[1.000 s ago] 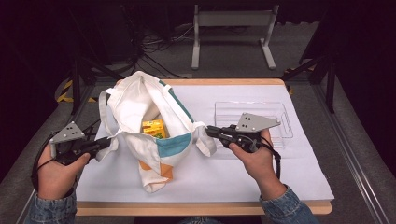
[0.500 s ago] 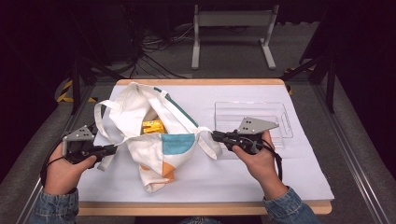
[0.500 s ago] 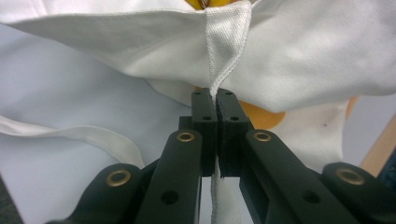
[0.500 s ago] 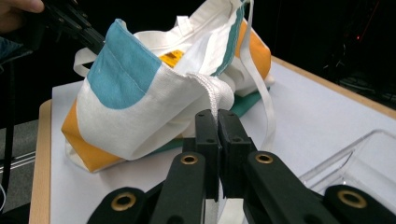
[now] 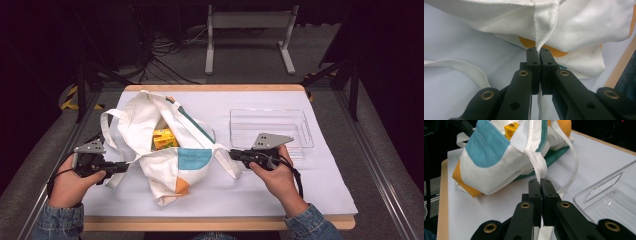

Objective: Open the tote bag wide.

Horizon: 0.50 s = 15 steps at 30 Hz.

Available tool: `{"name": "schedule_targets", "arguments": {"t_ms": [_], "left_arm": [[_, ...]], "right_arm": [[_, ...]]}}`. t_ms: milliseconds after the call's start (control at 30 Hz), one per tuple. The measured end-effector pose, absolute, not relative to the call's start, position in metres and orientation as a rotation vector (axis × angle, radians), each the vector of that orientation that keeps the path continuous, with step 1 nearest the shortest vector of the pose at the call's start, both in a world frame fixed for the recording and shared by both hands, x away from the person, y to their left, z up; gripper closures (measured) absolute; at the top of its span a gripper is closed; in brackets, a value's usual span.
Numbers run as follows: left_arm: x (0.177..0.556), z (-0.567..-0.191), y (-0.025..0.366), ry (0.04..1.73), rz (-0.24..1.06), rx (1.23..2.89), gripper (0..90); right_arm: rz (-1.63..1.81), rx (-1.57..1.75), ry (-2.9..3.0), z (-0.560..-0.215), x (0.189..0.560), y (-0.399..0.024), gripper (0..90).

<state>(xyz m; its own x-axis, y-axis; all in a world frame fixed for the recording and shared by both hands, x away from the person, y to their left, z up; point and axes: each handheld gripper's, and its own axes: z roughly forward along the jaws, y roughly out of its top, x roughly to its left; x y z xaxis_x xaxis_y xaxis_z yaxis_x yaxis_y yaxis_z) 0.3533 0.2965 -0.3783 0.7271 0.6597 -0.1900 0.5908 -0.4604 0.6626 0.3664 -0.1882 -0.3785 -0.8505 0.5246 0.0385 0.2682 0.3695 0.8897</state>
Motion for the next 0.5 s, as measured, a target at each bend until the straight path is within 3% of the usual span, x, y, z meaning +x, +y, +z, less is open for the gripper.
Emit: {"name": "schedule_targets", "arguments": {"t_ms": [500], "left_arm": [[0.362,-0.394,0.296,0.955,0.066,2.227,87.8]], "right_arm": [[1.378,0.78,2.46,-0.405,0.37,-0.191,87.4]]}}
